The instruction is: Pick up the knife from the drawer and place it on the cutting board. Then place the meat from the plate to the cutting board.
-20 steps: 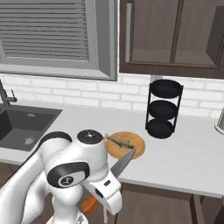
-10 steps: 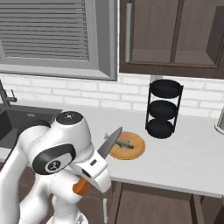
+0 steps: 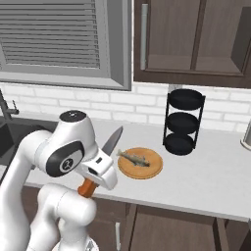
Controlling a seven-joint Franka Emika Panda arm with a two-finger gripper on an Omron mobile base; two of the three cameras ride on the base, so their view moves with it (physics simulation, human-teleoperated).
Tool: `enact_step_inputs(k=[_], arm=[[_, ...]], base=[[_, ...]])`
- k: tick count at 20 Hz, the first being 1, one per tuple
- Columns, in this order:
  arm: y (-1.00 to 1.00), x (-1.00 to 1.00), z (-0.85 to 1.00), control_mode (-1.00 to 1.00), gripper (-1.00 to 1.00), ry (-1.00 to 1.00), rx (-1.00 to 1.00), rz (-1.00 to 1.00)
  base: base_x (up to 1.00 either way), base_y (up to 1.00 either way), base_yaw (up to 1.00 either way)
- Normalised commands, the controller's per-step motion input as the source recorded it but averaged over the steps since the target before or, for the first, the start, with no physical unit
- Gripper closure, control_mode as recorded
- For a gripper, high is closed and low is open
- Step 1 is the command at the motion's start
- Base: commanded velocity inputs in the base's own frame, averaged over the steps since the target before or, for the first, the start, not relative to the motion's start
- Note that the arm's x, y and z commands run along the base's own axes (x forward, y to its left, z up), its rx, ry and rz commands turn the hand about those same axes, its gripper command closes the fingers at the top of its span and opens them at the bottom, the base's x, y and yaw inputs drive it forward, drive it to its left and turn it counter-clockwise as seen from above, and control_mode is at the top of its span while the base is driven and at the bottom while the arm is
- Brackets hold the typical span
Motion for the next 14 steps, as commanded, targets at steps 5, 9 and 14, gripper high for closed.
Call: enact_step_inputs(k=[5,9,14], arm=[[0.31,0.06,-0.03,-1.00,1.00,0.00,0.00,0.14],[0.00,0.00,0.00,1.00,1.00,0.00,0.00,0.00],[0.00,0.00,0.00,1.00,1.00,0.00,0.00,0.00]], base=[[0.00,0.00,0.00],[-0.49,0.93,0.24],[-0.42,1.00,0.29]])
